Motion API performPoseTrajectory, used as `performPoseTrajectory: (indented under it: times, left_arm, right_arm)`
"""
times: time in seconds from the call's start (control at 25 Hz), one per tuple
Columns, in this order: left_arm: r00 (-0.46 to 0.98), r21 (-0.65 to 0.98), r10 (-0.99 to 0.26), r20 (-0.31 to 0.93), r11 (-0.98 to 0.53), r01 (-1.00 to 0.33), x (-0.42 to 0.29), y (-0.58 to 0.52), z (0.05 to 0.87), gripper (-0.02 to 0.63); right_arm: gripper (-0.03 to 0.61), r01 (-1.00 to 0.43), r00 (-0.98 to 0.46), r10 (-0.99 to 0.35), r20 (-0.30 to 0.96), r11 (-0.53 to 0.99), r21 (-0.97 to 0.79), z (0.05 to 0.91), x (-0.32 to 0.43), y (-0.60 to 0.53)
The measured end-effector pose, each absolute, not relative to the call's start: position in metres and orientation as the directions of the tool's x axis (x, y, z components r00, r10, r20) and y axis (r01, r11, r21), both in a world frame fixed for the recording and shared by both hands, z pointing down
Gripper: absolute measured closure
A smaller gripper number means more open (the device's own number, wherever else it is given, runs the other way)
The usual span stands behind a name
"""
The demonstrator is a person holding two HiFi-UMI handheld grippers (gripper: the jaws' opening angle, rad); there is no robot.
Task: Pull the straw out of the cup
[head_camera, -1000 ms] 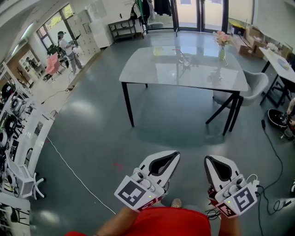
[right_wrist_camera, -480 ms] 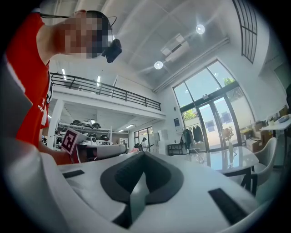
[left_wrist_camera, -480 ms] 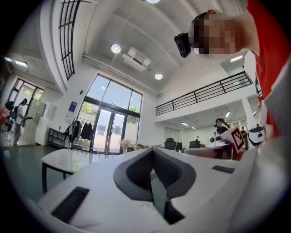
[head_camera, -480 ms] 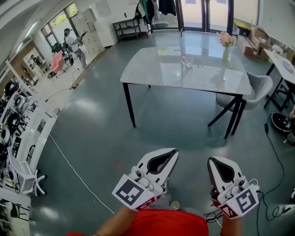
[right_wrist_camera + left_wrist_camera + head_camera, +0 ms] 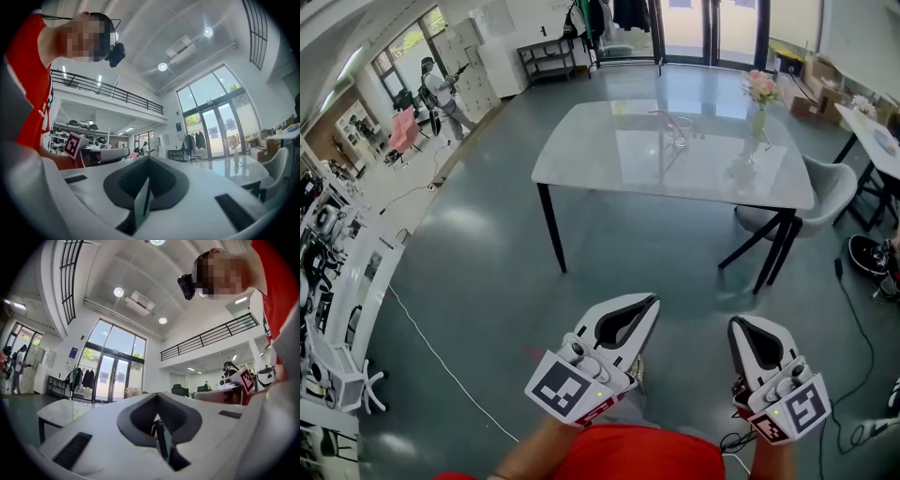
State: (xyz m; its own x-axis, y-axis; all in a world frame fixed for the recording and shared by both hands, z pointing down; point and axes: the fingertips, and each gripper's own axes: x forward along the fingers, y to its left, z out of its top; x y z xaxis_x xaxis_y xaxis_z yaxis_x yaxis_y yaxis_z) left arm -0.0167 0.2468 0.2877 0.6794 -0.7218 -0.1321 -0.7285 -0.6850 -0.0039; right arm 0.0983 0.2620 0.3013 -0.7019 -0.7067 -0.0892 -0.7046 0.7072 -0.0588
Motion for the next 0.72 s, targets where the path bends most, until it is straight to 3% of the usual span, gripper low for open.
performPoseTrajectory:
  times: [0.24, 0.6, 0.72]
  left_arm:
    - [0.707, 0.014, -0.703, -0.068, -0.71, -0.704, -0.041, 0.178, 0.294, 0.602]
    - [0.731, 0.034, -0.679, -0.069, -0.734, -0.678, -0.087, 0.088, 0.293, 0.602]
    - [0.729, 0.017, -0.674, -0.12, -0.735, -0.677, -0.096, 0.065, 0.29, 0.602]
  right_arm:
    - [0.569, -0.722, -0.684, -0.724, -0.091, 0.69, -0.057, 0.298, 0.07, 0.189]
    - [0.569, -0.755, -0.65, -0.755, -0.089, 0.654, -0.037, 0.288, 0.029, 0.099]
    - [0.569, -0.763, -0.641, -0.764, -0.073, 0.645, -0.038, 0.291, 0.026, 0.079]
